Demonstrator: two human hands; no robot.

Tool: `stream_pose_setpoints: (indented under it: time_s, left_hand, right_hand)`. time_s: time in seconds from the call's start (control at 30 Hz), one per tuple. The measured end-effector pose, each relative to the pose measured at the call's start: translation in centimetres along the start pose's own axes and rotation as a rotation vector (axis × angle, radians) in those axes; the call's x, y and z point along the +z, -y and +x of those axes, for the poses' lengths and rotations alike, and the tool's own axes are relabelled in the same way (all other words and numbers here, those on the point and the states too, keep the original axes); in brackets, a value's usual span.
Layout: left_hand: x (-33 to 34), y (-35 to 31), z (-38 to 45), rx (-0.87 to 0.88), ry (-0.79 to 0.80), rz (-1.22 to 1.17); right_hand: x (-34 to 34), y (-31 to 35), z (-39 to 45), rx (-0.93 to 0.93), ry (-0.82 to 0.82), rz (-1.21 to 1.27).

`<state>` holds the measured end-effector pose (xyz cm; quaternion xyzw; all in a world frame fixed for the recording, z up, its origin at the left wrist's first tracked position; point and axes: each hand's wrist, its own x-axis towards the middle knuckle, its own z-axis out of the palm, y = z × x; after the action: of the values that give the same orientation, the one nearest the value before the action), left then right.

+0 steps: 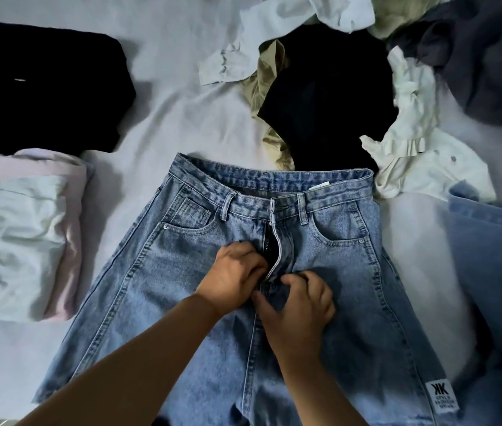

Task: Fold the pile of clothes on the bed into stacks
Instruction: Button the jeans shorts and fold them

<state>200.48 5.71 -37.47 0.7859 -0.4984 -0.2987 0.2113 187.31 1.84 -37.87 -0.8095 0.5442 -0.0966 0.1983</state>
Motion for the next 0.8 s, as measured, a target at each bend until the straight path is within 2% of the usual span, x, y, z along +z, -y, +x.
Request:
stream_pose_setpoints:
  time_s: [0.2,0.33,0.43,0.6,0.73,0.8]
  left_hand:
    - [-0.9,-0.3,0.8,0.031,-0.029,-0.095]
    - [-1.5,-0.4,1.8,0.078,-0.110,0.037]
    - [-2.0,-0.5,2.6,0.037,-0.191,0.034]
    - [-2.7,-0.8,3.8,-0.029,-0.218,0.099]
    - [-3.4,-0.8,6.1,-0.116,-0.318,0.152]
    - [-3.9,-1.2,6.9,-0.186,-0.319,0.182]
  right_hand:
    - [0.3,1.2,1.2,0.051,-0.033,-0.038]
    - [0.2,1.6,1.7,0.090,-0.051,0.036]
    - [0.1,1.9,1.5,0.107,-0.020,0.105]
    - [-0.3,1.6,1.5,0.124,0.097,0.143]
    - [-0.4,1.5,1.0,0.076,0.082,0.097]
    - [-0.4,1.4,0.8,0.055,0.087,0.081]
